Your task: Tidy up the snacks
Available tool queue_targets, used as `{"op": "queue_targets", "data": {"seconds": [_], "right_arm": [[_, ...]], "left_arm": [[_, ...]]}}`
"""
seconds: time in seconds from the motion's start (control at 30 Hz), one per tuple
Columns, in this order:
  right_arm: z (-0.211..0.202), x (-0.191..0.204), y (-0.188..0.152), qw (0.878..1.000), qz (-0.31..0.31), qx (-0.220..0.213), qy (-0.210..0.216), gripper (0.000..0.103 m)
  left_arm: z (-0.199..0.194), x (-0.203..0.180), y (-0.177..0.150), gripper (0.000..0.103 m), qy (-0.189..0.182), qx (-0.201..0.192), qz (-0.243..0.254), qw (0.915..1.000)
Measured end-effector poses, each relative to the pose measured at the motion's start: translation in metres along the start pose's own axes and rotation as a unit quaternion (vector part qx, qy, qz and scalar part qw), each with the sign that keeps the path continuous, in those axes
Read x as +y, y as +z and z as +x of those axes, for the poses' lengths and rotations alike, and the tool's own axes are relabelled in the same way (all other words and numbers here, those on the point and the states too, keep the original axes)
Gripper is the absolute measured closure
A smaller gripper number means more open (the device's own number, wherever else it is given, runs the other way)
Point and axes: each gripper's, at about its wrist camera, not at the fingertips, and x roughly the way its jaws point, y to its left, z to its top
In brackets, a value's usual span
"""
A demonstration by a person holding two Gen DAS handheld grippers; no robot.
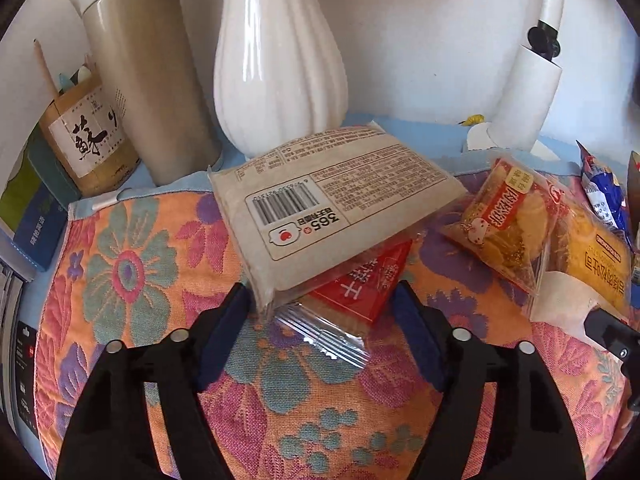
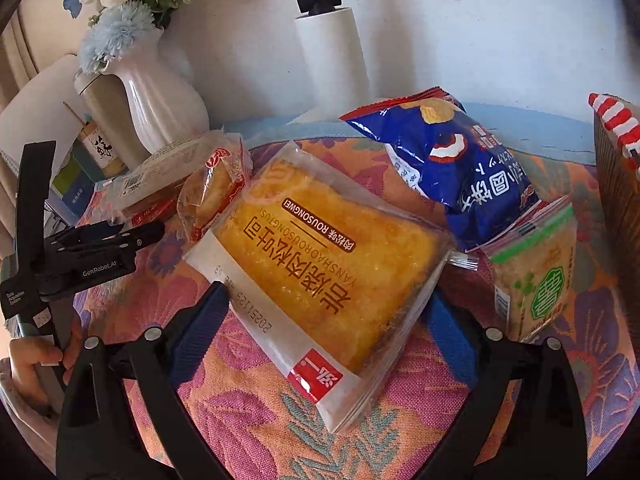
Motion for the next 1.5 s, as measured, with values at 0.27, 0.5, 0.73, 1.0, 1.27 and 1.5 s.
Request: {"op": "queue_targets", "data": {"seconds": [0.27,0.5,0.73,1.0,1.27,1.5], "right_arm": [[-0.018,-0.009,-0.014,0.998,0.031,-0.01,0.059,0.052],[-0.059,0.014,-0.058,0.989,0.013,0.055,0.134,0.05],[-0.085,0.045,-0.053,0.985,-0.163,0.041,0.046,0.003],[-0.029,0.06,-0.039,0.964,-0.256,0.063,0.046,0.003],[-0.011,0.056,-0.038,0.969,-0.236,0.062,0.047,0.003],[-0.015,0.054,-0.038,0.969,-0.233,0.062,0.047,0.003]], "left_arm": [[-0.02,-0.029,-0.016,0.063,0.01,0.002,0.035,0.9993],[-0.059,-0.04,-0.058,0.055,-0.014,0.017,0.014,0.9997],[-0.053,-0.018,-0.061,0.013,0.029,0.03,-0.006,0.9991],[-0.04,0.004,-0.055,0.005,-0.011,0.033,-0.021,0.9992],[-0.046,-0.001,-0.059,0.005,-0.01,0.028,-0.027,0.9992],[-0.042,0.002,-0.056,0.005,-0.012,0.028,-0.028,0.9991]]}}
